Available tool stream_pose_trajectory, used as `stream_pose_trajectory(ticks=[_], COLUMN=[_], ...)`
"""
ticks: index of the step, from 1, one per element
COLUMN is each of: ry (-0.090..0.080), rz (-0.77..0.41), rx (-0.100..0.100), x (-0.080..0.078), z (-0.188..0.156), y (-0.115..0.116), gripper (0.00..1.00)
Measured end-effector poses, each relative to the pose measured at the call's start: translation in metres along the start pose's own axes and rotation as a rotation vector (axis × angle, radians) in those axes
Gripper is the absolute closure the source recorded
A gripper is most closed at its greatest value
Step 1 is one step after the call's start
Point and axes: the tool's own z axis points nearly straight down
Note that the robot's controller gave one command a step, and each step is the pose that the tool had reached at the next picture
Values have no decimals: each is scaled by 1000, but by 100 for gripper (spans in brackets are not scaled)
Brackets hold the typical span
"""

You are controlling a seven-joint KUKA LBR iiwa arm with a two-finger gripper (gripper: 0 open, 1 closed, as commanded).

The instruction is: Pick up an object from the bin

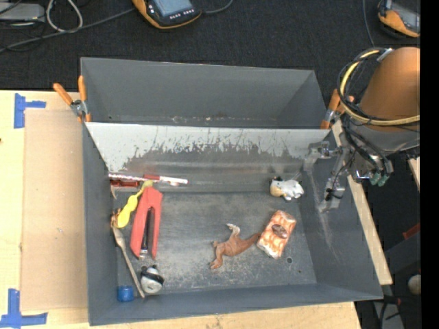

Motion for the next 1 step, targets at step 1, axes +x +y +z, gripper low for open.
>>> stream_pose_trajectory(ticks=[1], ry=[-7], rz=[-3], rx=[1], x=[-2], z=[-5], y=[0], gripper=[0])
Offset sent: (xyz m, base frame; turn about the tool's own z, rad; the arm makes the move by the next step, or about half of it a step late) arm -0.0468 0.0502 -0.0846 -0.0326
